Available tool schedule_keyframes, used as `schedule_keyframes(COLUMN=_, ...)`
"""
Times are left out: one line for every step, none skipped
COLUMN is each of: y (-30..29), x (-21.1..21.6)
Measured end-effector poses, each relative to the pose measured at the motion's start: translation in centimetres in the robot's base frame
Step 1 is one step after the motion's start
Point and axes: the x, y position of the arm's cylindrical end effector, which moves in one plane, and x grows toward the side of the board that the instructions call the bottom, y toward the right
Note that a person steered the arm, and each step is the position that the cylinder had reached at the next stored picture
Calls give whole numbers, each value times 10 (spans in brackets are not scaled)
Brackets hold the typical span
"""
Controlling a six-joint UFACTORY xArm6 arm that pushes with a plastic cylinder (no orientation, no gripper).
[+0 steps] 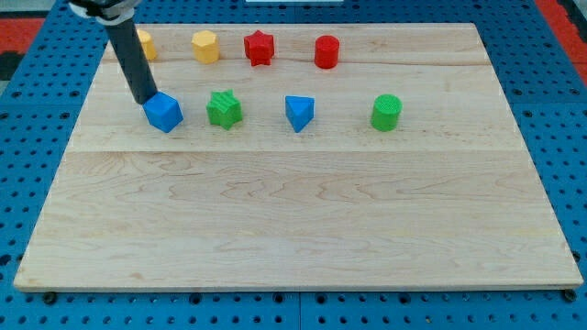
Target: Slide the blue cube near to the green star
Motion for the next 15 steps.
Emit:
schedule_keyframes(y=24, x=-18)
schedule_keyframes(y=50, x=-11)
schedule_keyframes(y=31, x=11)
schedule_keyframes(y=39, x=21)
schedule_keyframes(y=31, x=14)
schedule_keyframes(y=58, x=13)
schedule_keyframes(y=44, x=12)
schedule_keyframes(y=-9, x=2)
schedule_keyframes(y=-27, x=-18)
schedule_keyframes(y=-72, x=15)
schedule_keyframes(y=-101, x=75)
schedule_keyframes(y=-91, x=119)
schedule_keyframes(y=-39, x=121)
schedule_keyframes(y=-16, x=119)
schedule_keyframes(y=8, x=118)
